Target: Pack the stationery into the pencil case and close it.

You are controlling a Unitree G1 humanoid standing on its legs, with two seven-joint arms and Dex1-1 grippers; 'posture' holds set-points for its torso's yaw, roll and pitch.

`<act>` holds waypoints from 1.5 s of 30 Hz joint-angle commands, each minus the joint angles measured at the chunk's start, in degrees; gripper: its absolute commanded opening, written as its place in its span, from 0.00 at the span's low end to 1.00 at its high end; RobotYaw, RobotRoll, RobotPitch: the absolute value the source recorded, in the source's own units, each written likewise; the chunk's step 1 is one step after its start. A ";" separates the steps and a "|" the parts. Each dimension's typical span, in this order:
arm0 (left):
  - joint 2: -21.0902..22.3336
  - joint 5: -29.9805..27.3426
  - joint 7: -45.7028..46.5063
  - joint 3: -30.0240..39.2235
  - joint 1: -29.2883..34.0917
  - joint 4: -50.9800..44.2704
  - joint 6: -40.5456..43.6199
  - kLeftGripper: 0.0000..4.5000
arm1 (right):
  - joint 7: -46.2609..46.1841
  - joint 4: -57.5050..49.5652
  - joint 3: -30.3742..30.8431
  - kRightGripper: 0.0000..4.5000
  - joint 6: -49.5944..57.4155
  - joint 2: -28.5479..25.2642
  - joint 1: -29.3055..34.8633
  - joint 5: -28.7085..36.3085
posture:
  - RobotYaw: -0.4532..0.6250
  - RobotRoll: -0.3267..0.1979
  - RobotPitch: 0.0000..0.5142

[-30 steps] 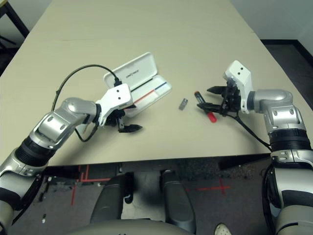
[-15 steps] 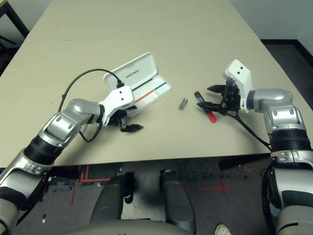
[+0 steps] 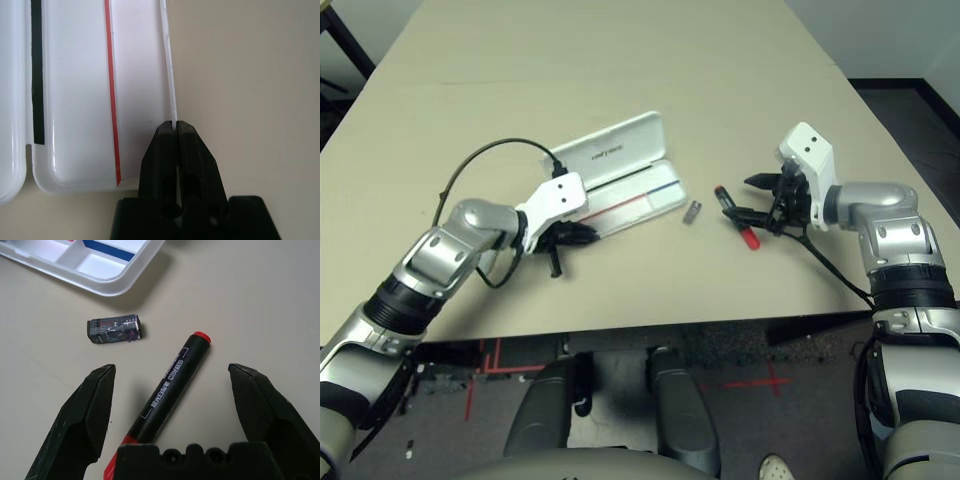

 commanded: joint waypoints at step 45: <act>14.94 2.06 -12.76 2.00 7.56 -13.86 -9.22 0.11 | 4.46 0.10 2.48 1.00 -0.76 1.75 -0.61 -0.50 | 0.41 0.62 0.37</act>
